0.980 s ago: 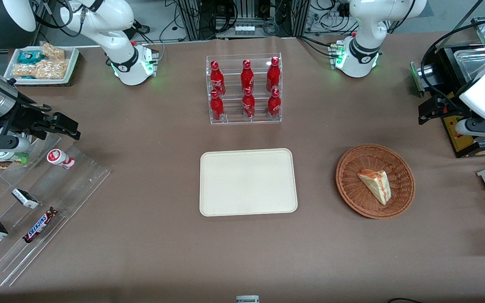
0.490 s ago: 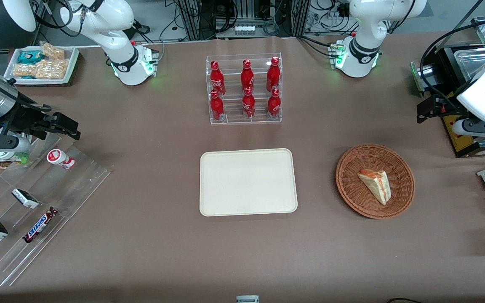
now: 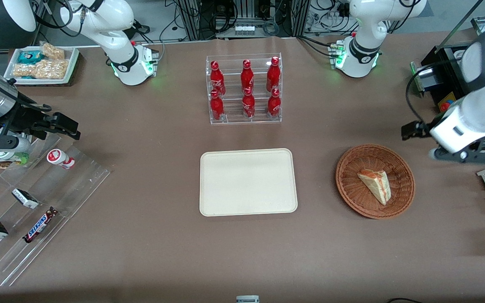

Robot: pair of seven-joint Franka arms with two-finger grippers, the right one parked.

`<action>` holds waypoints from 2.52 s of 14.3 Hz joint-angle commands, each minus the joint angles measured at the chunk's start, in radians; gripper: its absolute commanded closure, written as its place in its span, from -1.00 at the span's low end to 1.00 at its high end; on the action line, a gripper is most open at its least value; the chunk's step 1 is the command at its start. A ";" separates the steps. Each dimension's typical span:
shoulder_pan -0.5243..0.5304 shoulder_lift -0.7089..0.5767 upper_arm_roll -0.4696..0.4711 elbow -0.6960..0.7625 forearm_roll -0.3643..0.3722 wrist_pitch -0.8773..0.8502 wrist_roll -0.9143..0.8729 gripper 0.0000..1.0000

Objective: Place sandwich from basket to tray
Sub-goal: 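Move the open left gripper down over the wrapped sandwich in the basket, then close the left gripper on the sandwich and lift it, then carry the sandwich with the left gripper over the cream tray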

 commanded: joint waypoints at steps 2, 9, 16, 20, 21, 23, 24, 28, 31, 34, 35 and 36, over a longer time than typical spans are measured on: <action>0.008 -0.020 -0.010 -0.240 0.022 0.272 -0.089 -1.00; 0.006 0.063 -0.008 -0.379 0.022 0.616 -0.514 -1.00; -0.006 0.199 -0.013 -0.310 0.020 0.724 -0.895 -1.00; -0.006 0.248 -0.013 -0.316 0.020 0.748 -0.889 -0.59; -0.006 0.248 -0.011 -0.320 0.022 0.745 -0.886 -0.06; -0.006 0.238 -0.011 -0.319 0.022 0.737 -0.893 0.79; -0.006 0.225 -0.013 -0.310 0.020 0.727 -0.893 0.83; -0.078 0.231 -0.014 -0.126 0.019 0.480 -0.899 0.88; -0.171 0.277 -0.014 -0.022 0.016 0.423 -0.903 0.88; -0.300 0.335 -0.014 0.047 0.014 0.446 -0.904 0.88; -0.361 0.374 -0.014 0.081 0.017 0.464 -0.904 0.88; -0.414 0.410 -0.011 0.115 0.019 0.484 -0.903 0.87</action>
